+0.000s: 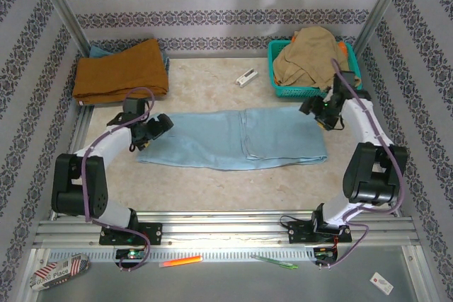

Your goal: Fold and stack the trousers

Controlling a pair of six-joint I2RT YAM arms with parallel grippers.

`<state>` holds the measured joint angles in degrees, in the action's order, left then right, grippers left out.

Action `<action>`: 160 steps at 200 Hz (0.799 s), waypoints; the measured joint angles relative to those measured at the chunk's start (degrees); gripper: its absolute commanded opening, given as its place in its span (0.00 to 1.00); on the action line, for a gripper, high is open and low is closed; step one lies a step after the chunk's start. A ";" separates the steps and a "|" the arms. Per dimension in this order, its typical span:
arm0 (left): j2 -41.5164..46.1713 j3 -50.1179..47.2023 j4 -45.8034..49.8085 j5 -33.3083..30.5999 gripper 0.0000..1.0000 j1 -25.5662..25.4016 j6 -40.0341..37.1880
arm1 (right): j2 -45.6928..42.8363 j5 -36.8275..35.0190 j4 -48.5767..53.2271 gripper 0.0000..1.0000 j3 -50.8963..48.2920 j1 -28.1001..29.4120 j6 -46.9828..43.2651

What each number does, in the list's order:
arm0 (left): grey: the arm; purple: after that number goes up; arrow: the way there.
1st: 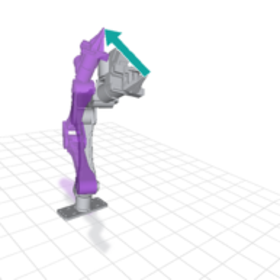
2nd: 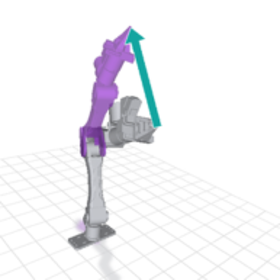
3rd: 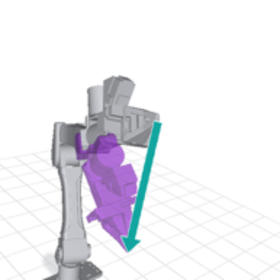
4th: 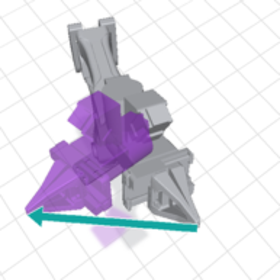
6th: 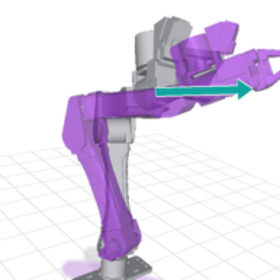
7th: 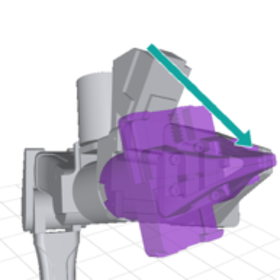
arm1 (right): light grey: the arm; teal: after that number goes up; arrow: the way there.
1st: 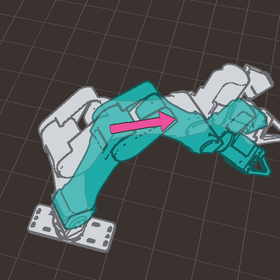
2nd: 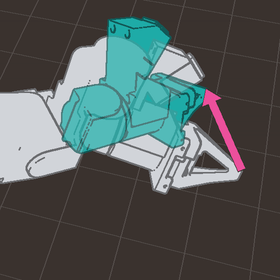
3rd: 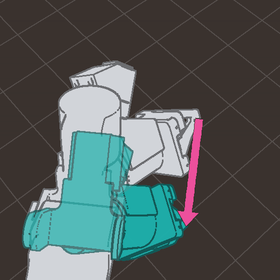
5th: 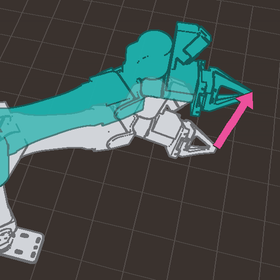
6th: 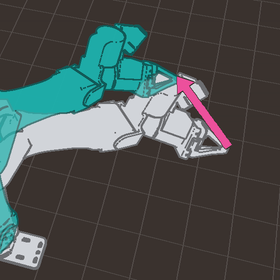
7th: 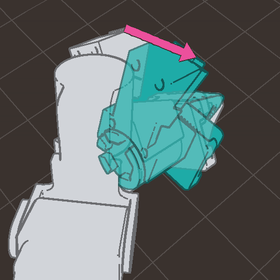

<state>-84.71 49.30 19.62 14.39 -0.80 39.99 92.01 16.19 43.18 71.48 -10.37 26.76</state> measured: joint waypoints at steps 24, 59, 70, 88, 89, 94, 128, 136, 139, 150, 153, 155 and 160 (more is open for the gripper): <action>1.57 -0.96 0.76 -0.42 1.00 1.79 1.33 | 3.45 -2.25 0.94 0.72 -0.52 -4.13 -0.13; 3.43 -6.99 0.68 -0.48 1.00 2.05 2.54 | 5.31 -3.45 1.09 0.62 -5.79 -9.14 -0.17; 3.39 -8.74 0.55 -0.26 1.00 2.19 2.58 | 6.80 -3.23 0.61 0.54 -6.34 -9.49 0.00; 3.56 -9.55 -0.50 0.66 1.00 2.62 2.71 | 8.44 -1.81 -0.85 0.48 -8.13 -9.25 -0.50; 3.56 -9.57 -0.59 0.68 1.00 2.67 2.73 | 8.50 -1.66 -0.96 0.48 -8.26 -9.25 -0.35; 3.65 -9.79 -1.18 1.03 1.00 2.75 2.75 | 8.76 -1.31 -0.96 0.48 -8.68 -9.09 -0.59; 5.53 -12.13 -4.59 3.61 1.00 3.98 3.26 | 9.88 0.17 -1.49 0.31 -9.09 -8.90 -1.36; 5.62 -12.22 -4.87 4.22 1.00 4.28 3.45 | 10.05 0.63 -1.60 0.16 -9.11 -8.87 -1.31; 5.64 -12.22 -5.01 4.52 1.00 4.31 3.61 | 10.08 0.79 -1.60 0.11 -9.11 -8.87 -1.42; 5.73 -12.24 -5.22 5.14 1.00 4.66 3.82 | 10.12 1.11 -1.64 0.00 -9.11 -8.70 -1.46; 5.84 -12.24 -5.27 5.29 1.00 4.66 3.85 | 10.10 1.18 -1.62 0.00 -9.09 -8.61 -1.53; 5.90 -12.28 -5.33 5.42 1.00 4.68 3.87 | 10.05 1.18 -1.64 0.00 -9.09 -8.59 -1.68; 6.14 -12.37 -5.42 5.62 1.00 4.68 3.91 | 9.99 1.18 -1.62 0.00 -9.03 -8.46 -1.70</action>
<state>-78.56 36.93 14.20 20.01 3.88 43.90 102.00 17.37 41.56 62.46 -18.83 25.06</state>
